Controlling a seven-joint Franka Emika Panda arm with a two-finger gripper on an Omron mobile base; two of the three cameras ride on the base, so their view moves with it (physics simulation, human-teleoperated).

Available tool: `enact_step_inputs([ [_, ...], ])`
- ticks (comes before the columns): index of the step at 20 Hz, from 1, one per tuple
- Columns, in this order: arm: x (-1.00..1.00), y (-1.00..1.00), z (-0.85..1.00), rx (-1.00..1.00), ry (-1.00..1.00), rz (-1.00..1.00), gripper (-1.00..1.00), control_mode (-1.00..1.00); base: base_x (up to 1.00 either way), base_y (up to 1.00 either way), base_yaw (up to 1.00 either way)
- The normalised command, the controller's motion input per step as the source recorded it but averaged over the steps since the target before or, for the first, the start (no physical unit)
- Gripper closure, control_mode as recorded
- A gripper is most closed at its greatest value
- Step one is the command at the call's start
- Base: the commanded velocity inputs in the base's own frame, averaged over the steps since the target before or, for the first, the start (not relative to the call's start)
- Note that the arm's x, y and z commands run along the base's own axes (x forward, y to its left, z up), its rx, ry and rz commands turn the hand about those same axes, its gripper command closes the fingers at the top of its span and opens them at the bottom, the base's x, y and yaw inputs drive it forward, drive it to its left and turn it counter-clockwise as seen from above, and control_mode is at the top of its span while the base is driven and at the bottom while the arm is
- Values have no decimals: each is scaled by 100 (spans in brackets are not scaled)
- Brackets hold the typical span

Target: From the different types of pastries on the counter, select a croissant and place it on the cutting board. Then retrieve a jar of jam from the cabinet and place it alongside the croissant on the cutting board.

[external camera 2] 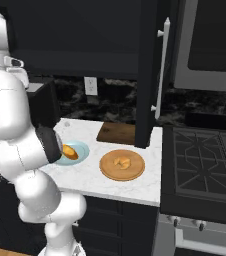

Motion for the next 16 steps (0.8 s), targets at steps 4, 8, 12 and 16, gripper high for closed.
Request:
enact_step_inputs([
  [4, -58, -100, -25, 30, -4, -1, 100, -100, 0, 0, 0],
  [8, -1, -12, -12, 2, 5, 0, 100, -100, 0, 0, 0],
  [12, 22, -90, -12, 0, -1, 0, 100, -100, 0, 0, 0],
  [16, 63, -100, 0, 0, -2, 0, 100, -100, 0, 0, 0],
])
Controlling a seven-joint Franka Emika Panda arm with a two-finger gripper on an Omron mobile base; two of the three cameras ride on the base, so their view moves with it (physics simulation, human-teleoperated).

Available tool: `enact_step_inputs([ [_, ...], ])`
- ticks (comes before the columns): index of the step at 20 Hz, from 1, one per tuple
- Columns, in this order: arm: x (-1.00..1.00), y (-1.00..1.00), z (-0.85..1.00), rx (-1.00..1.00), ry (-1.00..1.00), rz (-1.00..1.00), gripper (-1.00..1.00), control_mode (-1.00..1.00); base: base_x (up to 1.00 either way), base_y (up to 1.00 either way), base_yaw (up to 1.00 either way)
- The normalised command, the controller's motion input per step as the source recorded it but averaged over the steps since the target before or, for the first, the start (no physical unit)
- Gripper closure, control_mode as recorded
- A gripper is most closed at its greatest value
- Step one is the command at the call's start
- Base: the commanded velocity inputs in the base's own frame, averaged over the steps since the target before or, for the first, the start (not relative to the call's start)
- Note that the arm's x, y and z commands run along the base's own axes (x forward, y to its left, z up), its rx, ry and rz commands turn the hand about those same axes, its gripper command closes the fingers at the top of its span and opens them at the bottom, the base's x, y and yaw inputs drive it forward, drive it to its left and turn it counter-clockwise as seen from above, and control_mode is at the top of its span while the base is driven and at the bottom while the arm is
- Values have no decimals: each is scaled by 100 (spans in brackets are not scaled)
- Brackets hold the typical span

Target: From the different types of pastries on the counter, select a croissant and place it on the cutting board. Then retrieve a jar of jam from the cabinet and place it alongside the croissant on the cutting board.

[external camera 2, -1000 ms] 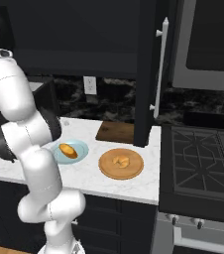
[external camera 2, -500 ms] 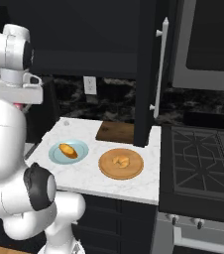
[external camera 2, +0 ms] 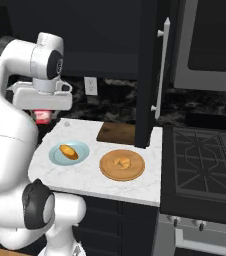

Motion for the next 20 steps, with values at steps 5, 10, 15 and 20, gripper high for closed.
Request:
enact_step_inputs([
  [5, 75, -72, -5, 2, -3, 0, 100, -100, 0, 0, 0],
  [10, 11, -2, -37, 0, 1, 0, 100, -100, 0, 0, 0],
  [15, 99, -29, -51, 0, -2, -15, 100, -100, 0, 0, 0],
  [20, 100, -7, -17, 0, -8, -22, 100, -100, 0, 0, 0],
])
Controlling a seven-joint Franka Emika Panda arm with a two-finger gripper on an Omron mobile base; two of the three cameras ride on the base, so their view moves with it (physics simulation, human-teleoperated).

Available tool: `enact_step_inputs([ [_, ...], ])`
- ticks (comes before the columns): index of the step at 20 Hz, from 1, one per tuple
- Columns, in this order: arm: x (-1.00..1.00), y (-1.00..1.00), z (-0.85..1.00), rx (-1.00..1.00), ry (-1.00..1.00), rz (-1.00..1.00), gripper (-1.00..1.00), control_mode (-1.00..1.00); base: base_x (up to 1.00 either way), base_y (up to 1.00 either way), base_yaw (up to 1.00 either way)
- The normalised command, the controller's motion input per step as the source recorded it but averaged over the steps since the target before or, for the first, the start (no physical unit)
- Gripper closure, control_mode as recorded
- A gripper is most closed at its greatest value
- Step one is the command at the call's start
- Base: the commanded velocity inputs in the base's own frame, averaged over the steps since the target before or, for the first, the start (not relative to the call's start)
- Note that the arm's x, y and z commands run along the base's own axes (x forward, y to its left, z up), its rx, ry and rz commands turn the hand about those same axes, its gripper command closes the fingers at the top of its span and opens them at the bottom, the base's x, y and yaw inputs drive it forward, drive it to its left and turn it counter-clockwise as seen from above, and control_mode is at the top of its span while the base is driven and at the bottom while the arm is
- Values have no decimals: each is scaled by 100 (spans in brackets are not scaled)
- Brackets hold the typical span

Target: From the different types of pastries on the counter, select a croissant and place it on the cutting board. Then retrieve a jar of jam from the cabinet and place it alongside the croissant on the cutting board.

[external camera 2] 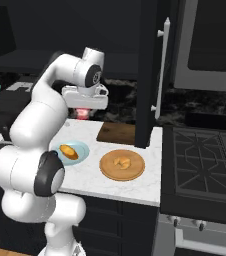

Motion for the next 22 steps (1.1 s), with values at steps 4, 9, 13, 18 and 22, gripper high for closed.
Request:
enact_step_inputs([
  [4, 25, 5, -42, 4, 10, -3, 100, -100, 0, 0, 0],
  [9, -29, -13, -100, 0, 13, -6, 100, -100, 0, 0, 0],
  [13, 28, -1, -24, 14, 5, 0, 100, -100, 0, 0, 0],
  [18, 100, -13, 14, 4, -8, -9, 100, -100, 0, 0, 0],
  [22, 37, -1, -1, 1, -7, -3, 100, -100, 0, 0, 0],
])
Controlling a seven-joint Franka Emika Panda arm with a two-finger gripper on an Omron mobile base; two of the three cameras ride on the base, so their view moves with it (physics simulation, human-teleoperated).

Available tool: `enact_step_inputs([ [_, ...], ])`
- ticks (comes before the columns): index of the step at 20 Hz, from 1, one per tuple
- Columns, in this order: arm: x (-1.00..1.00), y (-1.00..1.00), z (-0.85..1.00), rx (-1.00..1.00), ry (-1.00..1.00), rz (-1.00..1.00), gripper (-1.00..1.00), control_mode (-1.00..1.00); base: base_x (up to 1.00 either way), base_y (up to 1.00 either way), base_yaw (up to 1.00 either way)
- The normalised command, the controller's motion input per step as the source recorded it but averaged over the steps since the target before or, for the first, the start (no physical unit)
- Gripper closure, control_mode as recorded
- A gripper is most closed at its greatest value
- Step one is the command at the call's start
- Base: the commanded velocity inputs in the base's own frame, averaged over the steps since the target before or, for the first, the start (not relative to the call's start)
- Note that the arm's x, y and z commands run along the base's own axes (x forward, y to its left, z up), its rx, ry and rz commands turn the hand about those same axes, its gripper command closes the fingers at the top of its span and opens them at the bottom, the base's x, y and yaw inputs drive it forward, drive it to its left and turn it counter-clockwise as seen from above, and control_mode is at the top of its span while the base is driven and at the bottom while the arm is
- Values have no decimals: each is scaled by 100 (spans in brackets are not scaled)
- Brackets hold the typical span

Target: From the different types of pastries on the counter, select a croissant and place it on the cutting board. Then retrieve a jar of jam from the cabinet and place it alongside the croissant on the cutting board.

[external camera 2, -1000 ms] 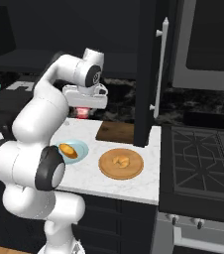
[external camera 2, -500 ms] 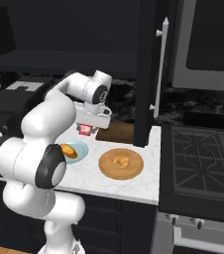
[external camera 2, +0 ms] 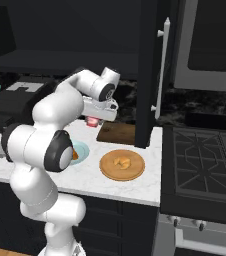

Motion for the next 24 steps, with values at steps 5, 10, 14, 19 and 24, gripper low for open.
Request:
enact_step_inputs([
  [5, 72, -40, -38, 0, -5, 0, 100, -100, 0, 0, 0],
  [10, 44, -3, -32, -2, -4, 0, 100, -100, 0, 0, 0],
  [14, -4, 0, -100, -8, -5, 0, 100, -100, 0, 0, 0],
  [19, 48, -8, -4, 8, -2, -1, 100, -100, 0, 0, 0],
  [24, 94, -4, 23, -3, -23, -8, 100, -100, 0, 0, 0],
])
